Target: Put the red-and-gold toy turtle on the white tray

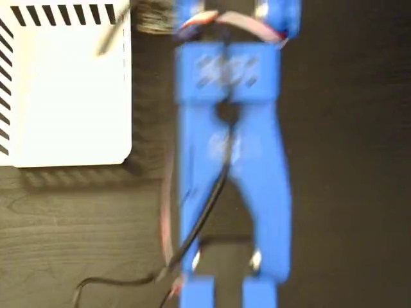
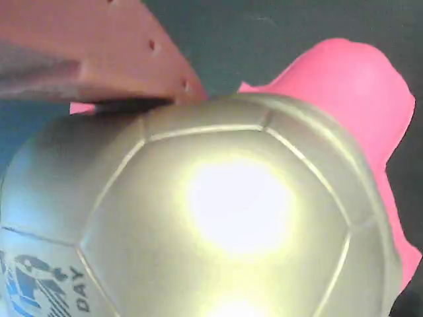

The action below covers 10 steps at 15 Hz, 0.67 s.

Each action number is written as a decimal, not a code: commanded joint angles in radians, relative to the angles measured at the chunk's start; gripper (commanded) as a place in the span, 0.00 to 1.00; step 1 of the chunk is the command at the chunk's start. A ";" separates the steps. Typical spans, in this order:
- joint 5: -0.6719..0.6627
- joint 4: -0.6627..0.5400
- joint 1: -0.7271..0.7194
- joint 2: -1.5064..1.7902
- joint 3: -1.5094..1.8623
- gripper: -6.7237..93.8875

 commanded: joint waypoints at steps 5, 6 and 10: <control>0.193 0.244 -0.459 0.020 -0.091 0.07; 0.213 0.265 -0.480 -0.032 -0.126 0.07; 0.221 0.267 -0.465 -0.218 -0.233 0.07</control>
